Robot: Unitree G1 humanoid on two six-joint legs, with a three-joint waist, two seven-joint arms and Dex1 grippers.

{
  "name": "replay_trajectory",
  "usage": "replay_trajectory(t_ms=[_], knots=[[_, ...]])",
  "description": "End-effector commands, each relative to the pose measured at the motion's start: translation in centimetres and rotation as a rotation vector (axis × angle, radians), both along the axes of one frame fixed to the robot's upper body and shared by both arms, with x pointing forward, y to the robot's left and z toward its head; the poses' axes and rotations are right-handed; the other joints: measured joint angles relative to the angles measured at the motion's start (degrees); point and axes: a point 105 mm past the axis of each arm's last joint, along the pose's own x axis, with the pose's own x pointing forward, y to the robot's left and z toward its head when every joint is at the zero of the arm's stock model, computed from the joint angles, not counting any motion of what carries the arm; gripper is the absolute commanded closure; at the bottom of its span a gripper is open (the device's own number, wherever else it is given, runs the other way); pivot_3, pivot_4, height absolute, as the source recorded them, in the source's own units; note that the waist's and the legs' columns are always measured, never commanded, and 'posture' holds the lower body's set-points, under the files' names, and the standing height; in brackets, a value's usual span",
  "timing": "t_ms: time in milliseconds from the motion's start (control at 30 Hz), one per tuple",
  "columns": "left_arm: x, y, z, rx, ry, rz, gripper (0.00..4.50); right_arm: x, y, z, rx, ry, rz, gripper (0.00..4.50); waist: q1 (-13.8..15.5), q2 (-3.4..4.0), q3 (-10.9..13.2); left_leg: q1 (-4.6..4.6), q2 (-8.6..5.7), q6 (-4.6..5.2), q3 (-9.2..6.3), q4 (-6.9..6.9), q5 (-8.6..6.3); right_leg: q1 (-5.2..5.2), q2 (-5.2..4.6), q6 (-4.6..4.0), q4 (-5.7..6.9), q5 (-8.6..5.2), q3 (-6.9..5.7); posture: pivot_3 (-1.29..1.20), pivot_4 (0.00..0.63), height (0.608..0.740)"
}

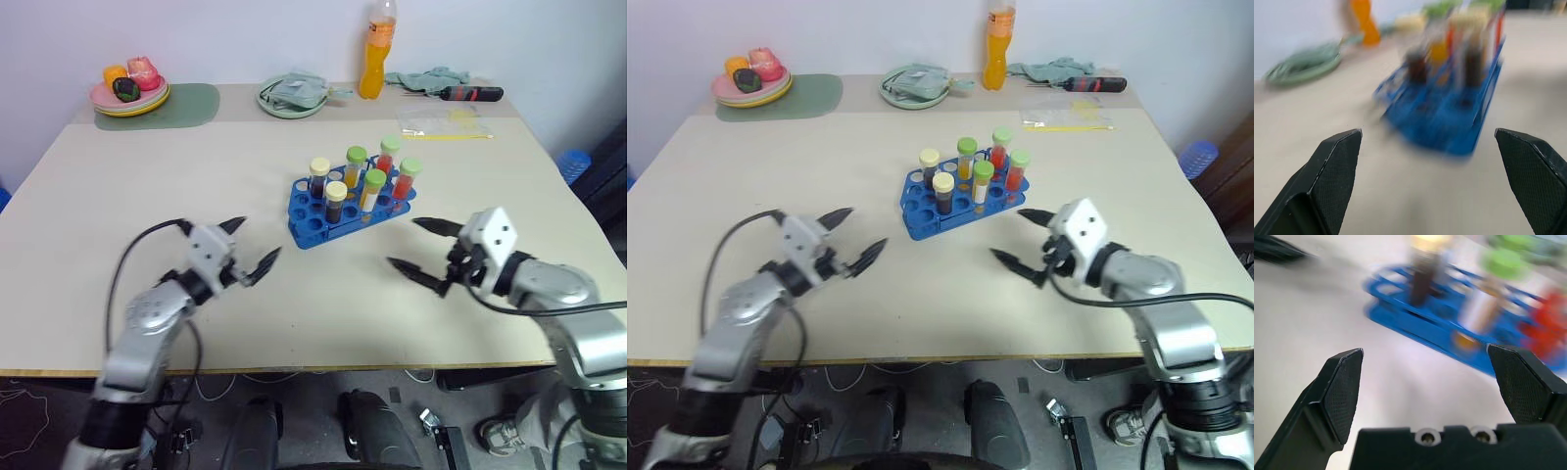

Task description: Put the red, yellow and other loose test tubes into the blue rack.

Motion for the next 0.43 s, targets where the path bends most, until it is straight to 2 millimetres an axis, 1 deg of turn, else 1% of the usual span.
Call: replay_trajectory(t_ms=[33, 67, 133, 233, 267, 400, 433], knots=[[-1.3, 4.4, 1.2, 0.036, 0.010, 0.104, 0.02, -0.2, -4.4, 1.3, 0.026, 0.014, -0.093, 0.00, 0.0, 0.00, 0.0, 0.00, 0.01, 0.02, 0.01, -0.02, -0.01, 0.00, 0.00, -0.01, -0.02, -0.01, 0.00, 0.00, 0.150, 0.740], [-1.7, 5.1, 1.0, 0.048, 0.028, 0.119, 0.02, -0.3, -5.0, 1.2, 0.017, 0.021, -0.105, 0.00, 0.0, 0.00, 0.0, 0.01, 0.01, 0.03, 0.02, -0.03, -0.02, 0.00, 0.01, -0.01, -0.03, -0.01, 0.00, 0.00, 0.150, 0.740], [-2.4, 5.8, 0.5, 0.075, 0.055, 0.138, 0.02, -0.2, -6.2, 0.9, -0.007, 0.028, -0.122, 0.00, -0.1, 0.00, 0.0, 0.02, 0.02, 0.03, 0.04, -0.02, -0.02, 0.00, 0.02, -0.01, -0.04, -0.01, 0.00, 0.00, 0.150, 0.740], [-3.3, 7.5, 0.2, 0.080, 0.075, 0.205, 0.02, 0.1, -7.1, 0.6, 0.003, 0.038, -0.142, 0.00, -0.3, 0.00, 0.0, 0.03, 0.04, 0.03, 0.06, -0.02, -0.02, 0.02, 0.02, -0.01, -0.04, -0.01, 0.01, 0.00, 0.150, 0.740], [-3.4, 7.8, 0.2, 0.072, 0.075, 0.227, 0.02, 0.3, -6.9, 0.4, 0.006, 0.041, -0.135, 0.00, -0.3, 0.01, 0.0, 0.04, 0.04, 0.03, 0.06, -0.03, -0.02, 0.02, 0.02, -0.01, -0.04, -0.01, 0.02, 0.00, 0.150, 0.740], [-3.5, 7.7, 0.3, 0.061, 0.067, 0.261, 0.02, 0.9, -6.5, 0.0, 0.003, 0.047, -0.109, 0.00, -0.4, 0.02, 0.0, 0.06, 0.08, 0.03, 0.07, -0.02, -0.02, 0.01, 0.08, -0.03, -0.04, -0.02, 0.03, 0.00, 0.150, 0.740], [-3.7, 7.8, 0.2, 0.057, 0.064, 0.276, 0.02, 1.3, -6.1, -0.3, 0.000, 0.048, -0.099, 0.00, -0.4, 0.02, 0.0, 0.05, 0.08, 0.03, 0.09, -0.02, -0.02, 0.01, 0.07, -0.03, -0.04, -0.02, 0.03, 0.00, 0.150, 0.740]])
